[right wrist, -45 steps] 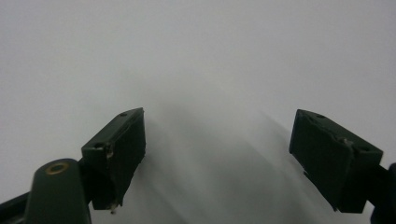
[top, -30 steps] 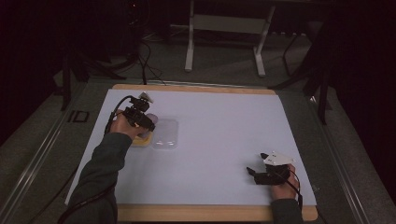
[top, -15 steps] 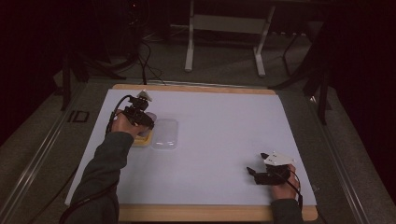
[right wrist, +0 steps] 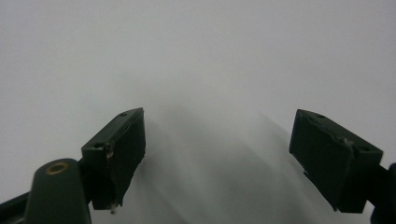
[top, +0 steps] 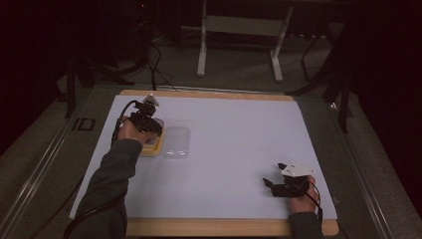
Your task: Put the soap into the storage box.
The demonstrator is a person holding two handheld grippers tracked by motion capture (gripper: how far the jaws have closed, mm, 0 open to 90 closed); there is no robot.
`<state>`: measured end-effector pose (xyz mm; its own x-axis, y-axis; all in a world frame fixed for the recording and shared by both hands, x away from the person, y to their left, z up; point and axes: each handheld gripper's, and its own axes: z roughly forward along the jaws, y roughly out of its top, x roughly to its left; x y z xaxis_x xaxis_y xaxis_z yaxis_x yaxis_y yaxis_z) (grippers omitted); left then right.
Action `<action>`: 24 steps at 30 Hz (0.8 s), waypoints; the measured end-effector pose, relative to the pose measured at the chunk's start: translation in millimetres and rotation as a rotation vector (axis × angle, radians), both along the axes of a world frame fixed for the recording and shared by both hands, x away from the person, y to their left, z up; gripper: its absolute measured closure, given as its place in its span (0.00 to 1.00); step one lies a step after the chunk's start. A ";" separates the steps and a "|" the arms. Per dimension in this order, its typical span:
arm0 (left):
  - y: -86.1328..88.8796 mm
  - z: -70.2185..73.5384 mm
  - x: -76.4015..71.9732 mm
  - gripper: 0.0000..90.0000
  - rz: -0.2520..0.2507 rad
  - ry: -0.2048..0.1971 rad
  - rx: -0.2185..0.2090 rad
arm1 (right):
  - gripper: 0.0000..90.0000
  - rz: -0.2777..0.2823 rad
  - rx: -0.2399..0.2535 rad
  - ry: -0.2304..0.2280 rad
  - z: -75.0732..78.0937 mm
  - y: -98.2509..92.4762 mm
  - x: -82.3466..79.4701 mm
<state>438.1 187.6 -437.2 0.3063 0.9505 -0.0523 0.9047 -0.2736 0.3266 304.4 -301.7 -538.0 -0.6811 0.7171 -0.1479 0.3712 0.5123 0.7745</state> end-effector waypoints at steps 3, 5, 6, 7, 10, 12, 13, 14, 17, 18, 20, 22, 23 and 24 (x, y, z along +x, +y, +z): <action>1.9 0.1 0.6 0.55 0.011 0.000 0.001 | 0.20 0.000 0.000 0.000 0.0 0.0 -0.1; 2.8 -0.3 1.2 0.55 0.018 0.003 -0.002 | 0.20 0.000 -0.001 0.000 0.0 0.0 -0.1; 3.3 -0.4 1.4 0.55 0.021 0.003 -0.003 | 0.20 0.000 0.000 0.000 0.0 0.0 -0.1; 3.9 -0.8 1.7 0.55 0.027 0.004 -0.004 | 0.20 0.000 0.000 0.000 0.0 0.0 0.0; 5.9 -2.4 2.8 0.55 0.037 0.009 -0.003 | 0.20 0.000 0.000 0.000 0.0 -0.1 0.0; 7.4 -3.6 3.3 0.55 0.049 0.010 -0.007 | 0.20 0.000 -0.001 -0.001 0.0 0.0 -0.1; 8.4 -4.2 3.7 0.55 0.050 0.014 -0.006 | 0.20 -0.001 -0.001 -0.001 0.0 0.1 -0.1; 8.8 -4.7 3.8 0.55 0.053 0.016 -0.007 | 0.20 -0.001 0.000 -0.001 0.0 0.1 -0.2; 11.0 -6.0 4.6 0.55 0.062 0.019 -0.008 | 0.20 -0.001 0.000 -0.002 -0.1 0.2 -0.2; 11.6 -6.4 5.0 0.55 0.065 0.022 -0.011 | 0.20 -0.001 0.000 -0.002 -0.1 0.2 -0.2; 12.8 -7.4 5.7 0.55 0.070 0.024 -0.009 | 0.20 -0.002 0.000 -0.002 -0.1 0.2 -0.2; 14.0 -8.7 6.4 0.55 0.075 0.029 -0.012 | 0.20 -0.001 0.000 -0.002 -0.1 0.1 -0.1; 14.4 -9.4 6.8 0.55 0.079 0.030 -0.013 | 0.20 -0.001 0.000 -0.002 0.0 0.1 -0.2; 14.9 -10.1 7.0 0.55 0.082 0.031 -0.013 | 0.20 -0.001 0.000 -0.002 -0.1 0.1 -0.1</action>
